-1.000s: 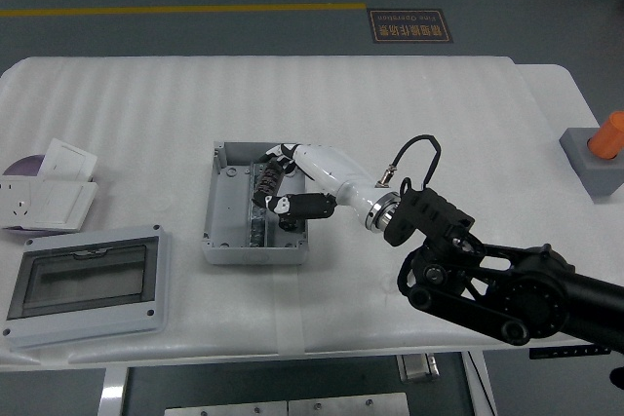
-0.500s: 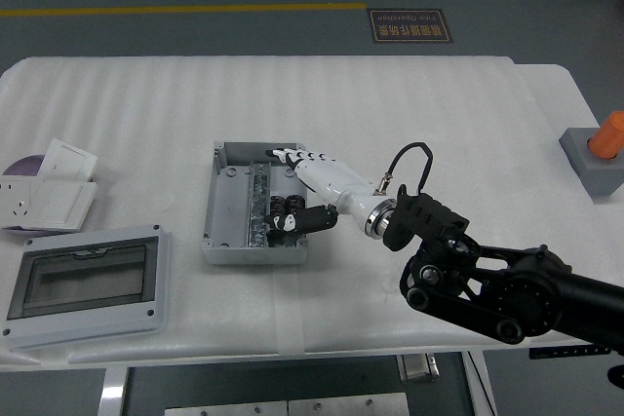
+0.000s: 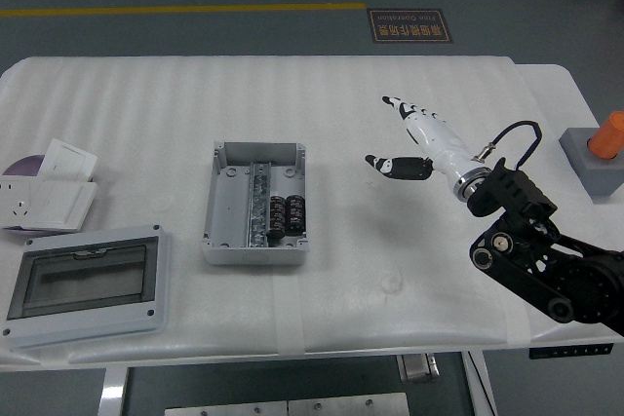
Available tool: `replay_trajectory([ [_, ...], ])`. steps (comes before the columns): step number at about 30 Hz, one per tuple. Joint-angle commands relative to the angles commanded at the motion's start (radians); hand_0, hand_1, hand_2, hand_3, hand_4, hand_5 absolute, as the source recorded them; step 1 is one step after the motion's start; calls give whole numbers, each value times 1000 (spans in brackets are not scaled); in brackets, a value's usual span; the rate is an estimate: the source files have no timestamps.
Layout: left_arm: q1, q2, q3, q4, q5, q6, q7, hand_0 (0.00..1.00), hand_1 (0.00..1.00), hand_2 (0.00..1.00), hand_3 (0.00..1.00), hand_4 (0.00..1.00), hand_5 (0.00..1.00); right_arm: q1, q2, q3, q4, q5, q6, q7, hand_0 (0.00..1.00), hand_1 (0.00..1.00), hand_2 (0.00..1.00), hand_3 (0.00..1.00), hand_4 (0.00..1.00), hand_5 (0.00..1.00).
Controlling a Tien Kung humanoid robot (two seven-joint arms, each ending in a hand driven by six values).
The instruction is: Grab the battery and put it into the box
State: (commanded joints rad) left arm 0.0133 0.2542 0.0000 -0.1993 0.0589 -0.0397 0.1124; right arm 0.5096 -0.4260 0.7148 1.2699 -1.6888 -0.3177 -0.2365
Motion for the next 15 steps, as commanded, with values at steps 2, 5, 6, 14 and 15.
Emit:
replay_trajectory([
  [2, 1, 0, 0, 0, -2, 0, -1, 620, 642, 515, 555, 604, 373, -33, -8, 50, -19, -22, -12, 6, 998, 998, 998, 998, 813, 390],
  [5, 2, -1, -6, 0, 2, 0, -1, 621, 642, 515, 555, 598, 365, -70, -11, 115, -41, -85, -20, 4, 998, 974, 998, 998, 807, 392],
  [6, 3, -1, -9, 0, 4, 0, -2, 621, 642, 515, 555, 598, 365, -81, -12, 135, -45, -105, -22, 4, 998, 974, 998, 998, 807, 392],
  [14, 16, -1, -17, 2, 2, -2, -1, 621, 643, 515, 555, 598, 363, -212, -18, 306, -27, -144, -69, 95, 998, 941, 986, 998, 802, 409],
  [15, 16, -1, -20, 2, 3, -2, -1, 621, 643, 515, 555, 598, 363, -230, -16, 326, -19, -122, -81, 117, 998, 941, 986, 998, 802, 409],
])
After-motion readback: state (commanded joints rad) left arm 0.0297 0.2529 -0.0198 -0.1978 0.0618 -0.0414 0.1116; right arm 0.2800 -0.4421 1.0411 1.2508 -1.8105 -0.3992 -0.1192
